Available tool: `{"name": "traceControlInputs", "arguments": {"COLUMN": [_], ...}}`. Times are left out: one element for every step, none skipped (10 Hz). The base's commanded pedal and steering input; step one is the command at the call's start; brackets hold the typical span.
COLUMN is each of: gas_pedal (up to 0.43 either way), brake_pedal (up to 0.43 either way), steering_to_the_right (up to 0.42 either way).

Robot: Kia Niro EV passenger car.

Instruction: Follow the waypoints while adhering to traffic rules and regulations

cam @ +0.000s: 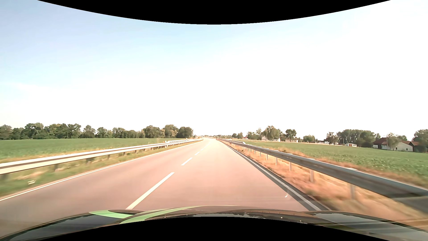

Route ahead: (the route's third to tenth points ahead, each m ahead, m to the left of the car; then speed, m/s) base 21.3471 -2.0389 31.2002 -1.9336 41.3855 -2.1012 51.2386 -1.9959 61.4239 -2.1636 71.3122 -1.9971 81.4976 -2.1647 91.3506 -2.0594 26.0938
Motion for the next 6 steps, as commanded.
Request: {"name": "traceControlInputs", "arguments": {"gas_pedal": [0.299, 0.287, 0.28, 0.268, 0.24, 0.22], "brake_pedal": [0.0, 0.0, 0.0, 0.0, 0.0, 0.0], "steering_to_the_right": [0.001, 0.001, 0.001, 0.001, 0.0, 0.001]}}
